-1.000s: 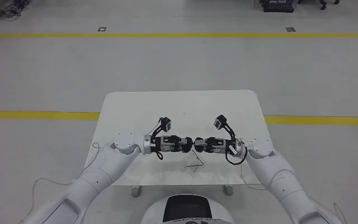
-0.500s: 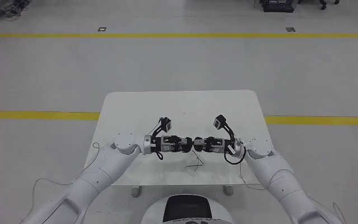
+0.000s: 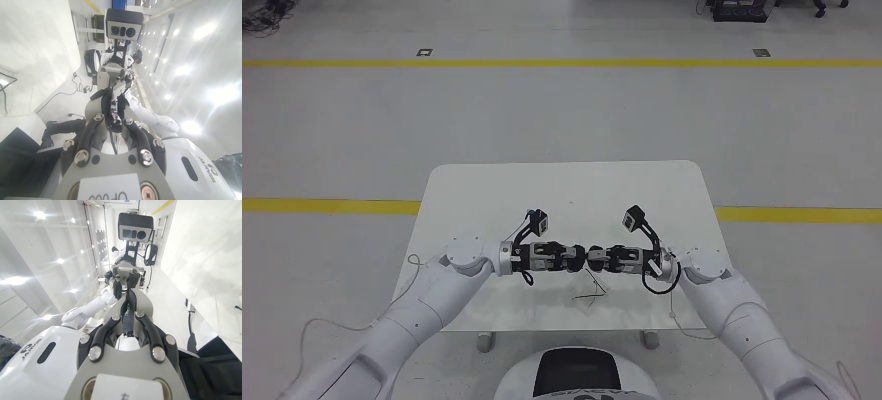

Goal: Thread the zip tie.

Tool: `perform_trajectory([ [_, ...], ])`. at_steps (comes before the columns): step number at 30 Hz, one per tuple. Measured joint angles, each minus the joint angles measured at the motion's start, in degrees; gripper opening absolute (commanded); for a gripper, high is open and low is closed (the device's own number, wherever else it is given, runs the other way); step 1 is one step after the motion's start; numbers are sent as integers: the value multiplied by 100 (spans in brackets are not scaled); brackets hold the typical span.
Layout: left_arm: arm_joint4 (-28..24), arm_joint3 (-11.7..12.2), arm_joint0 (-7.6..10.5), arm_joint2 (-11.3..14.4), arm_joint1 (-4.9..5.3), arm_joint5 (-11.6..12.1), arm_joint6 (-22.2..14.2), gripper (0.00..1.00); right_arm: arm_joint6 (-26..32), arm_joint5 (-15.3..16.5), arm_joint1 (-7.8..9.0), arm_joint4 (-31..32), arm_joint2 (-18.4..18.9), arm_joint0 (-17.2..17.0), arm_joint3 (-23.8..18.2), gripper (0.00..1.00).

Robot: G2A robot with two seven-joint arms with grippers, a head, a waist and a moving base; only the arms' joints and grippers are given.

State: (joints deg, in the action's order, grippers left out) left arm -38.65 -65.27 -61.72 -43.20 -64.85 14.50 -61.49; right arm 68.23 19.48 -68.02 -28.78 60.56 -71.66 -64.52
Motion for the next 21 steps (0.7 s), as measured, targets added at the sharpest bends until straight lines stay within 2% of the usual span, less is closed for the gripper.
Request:
perform_trajectory([
  [21,68,-2,0,6,-7,-19,16,9,7,0,-3,46,41,-32,-35,0],
])
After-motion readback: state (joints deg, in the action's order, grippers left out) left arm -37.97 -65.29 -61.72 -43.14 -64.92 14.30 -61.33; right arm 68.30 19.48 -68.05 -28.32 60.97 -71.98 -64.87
